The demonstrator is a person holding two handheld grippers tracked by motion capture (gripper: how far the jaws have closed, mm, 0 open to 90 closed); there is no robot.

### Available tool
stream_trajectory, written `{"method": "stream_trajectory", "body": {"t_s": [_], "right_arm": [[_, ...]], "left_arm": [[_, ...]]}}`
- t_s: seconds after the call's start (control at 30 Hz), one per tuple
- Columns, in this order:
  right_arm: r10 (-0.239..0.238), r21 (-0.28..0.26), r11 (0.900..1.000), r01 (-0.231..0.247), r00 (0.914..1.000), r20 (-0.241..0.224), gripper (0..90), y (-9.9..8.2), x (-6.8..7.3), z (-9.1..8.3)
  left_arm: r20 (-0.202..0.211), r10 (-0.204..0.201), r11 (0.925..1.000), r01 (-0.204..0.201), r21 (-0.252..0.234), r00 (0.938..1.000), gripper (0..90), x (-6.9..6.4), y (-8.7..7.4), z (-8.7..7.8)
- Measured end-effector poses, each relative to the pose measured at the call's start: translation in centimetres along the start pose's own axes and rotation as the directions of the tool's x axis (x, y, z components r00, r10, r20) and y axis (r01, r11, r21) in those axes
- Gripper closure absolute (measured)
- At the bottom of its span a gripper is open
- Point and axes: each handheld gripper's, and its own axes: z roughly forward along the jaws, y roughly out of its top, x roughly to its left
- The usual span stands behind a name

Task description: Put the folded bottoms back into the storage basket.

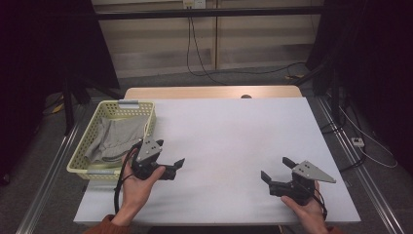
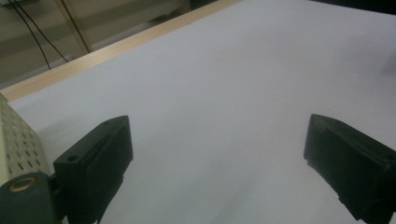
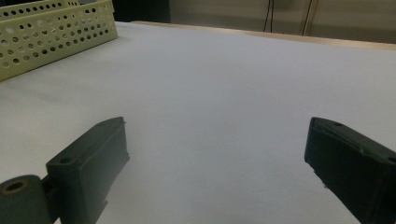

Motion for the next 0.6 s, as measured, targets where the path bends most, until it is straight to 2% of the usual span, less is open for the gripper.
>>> {"method": "stream_trajectory", "body": {"t_s": [0.37,0.5,0.6], "right_arm": [[0.003,-0.001,1.0,-0.003,1.0,-0.001,5.8,0.0,0.0,0.0],[0.003,-0.002,1.0,-0.003,1.0,-0.001,5.8,0.0,0.0,0.0],[0.002,-0.001,1.0,-0.002,1.0,-0.001,5.7,0.0,0.1,0.0]], "left_arm": [[0.034,-0.031,0.9995,0.031,0.003,0.9989,8.0,-0.5,-1.8,0.9],[0.018,-0.045,0.999,0.045,0.011,0.9988,8.0,-0.5,-2.8,1.0],[-0.002,-0.019,0.9995,0.019,0.024,0.9998,8.1,-0.7,-3.3,1.1]]}}
